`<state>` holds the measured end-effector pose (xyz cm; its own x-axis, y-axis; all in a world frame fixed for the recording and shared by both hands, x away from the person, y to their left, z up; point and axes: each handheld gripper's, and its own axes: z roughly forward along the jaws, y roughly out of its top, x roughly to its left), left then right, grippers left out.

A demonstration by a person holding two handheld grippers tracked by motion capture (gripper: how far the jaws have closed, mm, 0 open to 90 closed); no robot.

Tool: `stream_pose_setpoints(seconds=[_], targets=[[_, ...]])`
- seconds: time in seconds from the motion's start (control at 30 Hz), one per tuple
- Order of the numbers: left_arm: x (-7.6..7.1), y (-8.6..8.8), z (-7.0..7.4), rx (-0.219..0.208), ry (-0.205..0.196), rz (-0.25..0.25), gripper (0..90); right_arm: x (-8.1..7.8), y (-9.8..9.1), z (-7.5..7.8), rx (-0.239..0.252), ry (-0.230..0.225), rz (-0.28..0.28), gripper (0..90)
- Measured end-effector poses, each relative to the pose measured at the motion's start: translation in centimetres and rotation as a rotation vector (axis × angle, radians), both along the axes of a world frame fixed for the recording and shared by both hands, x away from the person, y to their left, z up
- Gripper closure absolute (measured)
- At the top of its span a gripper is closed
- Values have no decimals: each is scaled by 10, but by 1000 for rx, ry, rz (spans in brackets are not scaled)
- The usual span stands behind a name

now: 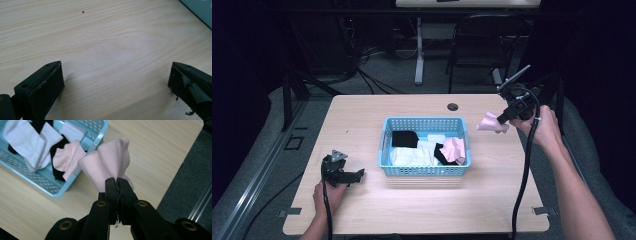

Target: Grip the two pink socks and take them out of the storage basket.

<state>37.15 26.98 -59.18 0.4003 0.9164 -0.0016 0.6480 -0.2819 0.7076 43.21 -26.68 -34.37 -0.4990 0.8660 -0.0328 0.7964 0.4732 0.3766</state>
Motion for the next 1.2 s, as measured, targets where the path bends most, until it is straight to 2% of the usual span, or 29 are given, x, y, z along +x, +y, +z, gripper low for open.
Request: stream_pose_setpoints(seconds=[0.1,0.2,0.33,0.37,0.5,0.67,0.7,0.73,0.77,0.87,0.9,0.93,0.97,1.0,1.03,1.07,1.1,1.13,1.17,1.2], targets=[[0,0,0,0,0,0,1,-1,-8,-4,-5,7,-16,879],[0,0,0,0,0,0,1,-1,-21,-16,-6,21,-44,879],[0,0,0,0,0,0,1,-1,-28,-28,-14,40,-58,879],[0,0,0,0,0,0,1,0,-33,-40,-15,48,-80,879],[0,0,0,-2,-2,2,2,3,-37,-54,-14,68,-91,879],[0,0,0,-2,-2,2,2,7,-46,-86,-9,108,-126,878],[0,0,0,-2,-2,2,2,7,-46,-86,-9,108,-126,878],[0,0,0,-2,-2,2,2,8,-48,-99,-11,124,-136,878],[0,0,0,-2,-2,2,2,8,-48,-99,-11,124,-136,878],[0,0,0,-2,-2,2,2,10,-49,-122,1,163,-141,876],[0,0,0,-2,-2,2,2,9,-49,-127,23,156,-149,876],[0,0,0,-2,-2,2,2,9,-49,-140,35,179,-150,873],[0,0,0,-2,-2,2,2,9,-49,-140,35,179,-150,873],[0,0,0,-2,-2,2,2,9,-48,-149,19,210,-130,842],[0,0,0,-2,-2,2,2,9,-48,-149,19,210,-130,842],[0,0,0,-2,-2,2,2,8,-48,-154,30,211,-135,778],[0,0,0,-2,-2,2,2,7,-49,-153,54,212,-144,589],[0,0,0,-2,-2,2,2,7,-49,-153,54,212,-144,589],[0,0,0,-2,-3,2,2,5,-50,-149,67,196,-136,513],[0,0,0,-3,-2,3,2,2,-49,-137,84,166,-136,354]])
